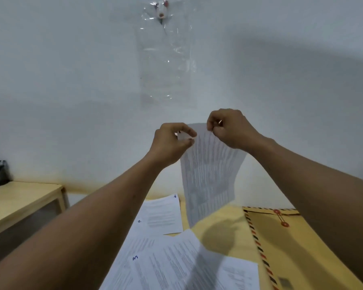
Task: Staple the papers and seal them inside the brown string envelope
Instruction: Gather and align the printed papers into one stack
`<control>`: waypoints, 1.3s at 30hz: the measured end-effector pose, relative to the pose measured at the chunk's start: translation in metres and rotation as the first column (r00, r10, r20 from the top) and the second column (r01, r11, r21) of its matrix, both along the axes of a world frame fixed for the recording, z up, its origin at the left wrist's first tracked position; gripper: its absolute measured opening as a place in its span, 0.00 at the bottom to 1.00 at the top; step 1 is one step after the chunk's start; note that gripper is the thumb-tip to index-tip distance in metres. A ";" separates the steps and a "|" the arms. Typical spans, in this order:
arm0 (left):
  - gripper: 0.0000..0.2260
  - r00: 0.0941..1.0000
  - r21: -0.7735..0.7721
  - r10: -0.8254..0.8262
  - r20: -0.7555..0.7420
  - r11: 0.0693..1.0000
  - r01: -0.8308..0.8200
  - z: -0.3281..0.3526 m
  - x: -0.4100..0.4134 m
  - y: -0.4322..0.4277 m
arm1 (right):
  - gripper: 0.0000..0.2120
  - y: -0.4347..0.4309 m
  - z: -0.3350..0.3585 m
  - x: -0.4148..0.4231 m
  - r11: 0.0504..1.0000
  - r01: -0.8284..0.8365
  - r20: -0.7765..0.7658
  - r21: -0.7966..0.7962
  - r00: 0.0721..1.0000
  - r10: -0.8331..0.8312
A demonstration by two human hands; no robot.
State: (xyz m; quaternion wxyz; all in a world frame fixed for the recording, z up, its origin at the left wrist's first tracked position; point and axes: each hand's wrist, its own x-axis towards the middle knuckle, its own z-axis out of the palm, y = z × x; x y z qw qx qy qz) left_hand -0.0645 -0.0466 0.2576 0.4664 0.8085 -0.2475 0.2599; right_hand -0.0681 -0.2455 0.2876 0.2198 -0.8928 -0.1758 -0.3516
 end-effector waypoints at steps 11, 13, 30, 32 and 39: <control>0.05 0.994 -0.098 0.055 -0.100 0.993 -0.065 -0.016 -0.024 0.070 | 0.03 0.043 -0.012 -0.022 0.902 -0.192 -0.300 0.387 0.899 0.320; 0.06 0.980 -0.082 0.050 -0.192 0.994 -0.067 -0.030 -0.028 0.091 | 0.03 0.054 -0.035 -0.012 0.886 -0.191 -0.398 0.422 0.840 0.370; 0.07 0.755 0.232 0.176 -0.632 0.972 -0.033 -0.223 0.013 0.250 | 0.08 0.181 -0.241 0.084 0.975 0.029 -0.713 0.221 0.687 0.141; 0.08 0.757 0.231 0.170 -0.631 0.973 -0.026 -0.228 0.025 0.252 | 0.06 0.189 -0.249 0.102 0.983 0.052 -0.712 0.178 0.696 0.092; 0.08 0.788 0.274 0.201 -0.583 0.961 -0.042 -0.242 0.056 0.247 | 0.13 0.212 -0.282 0.133 0.999 -0.039 -0.706 -0.023 0.708 0.011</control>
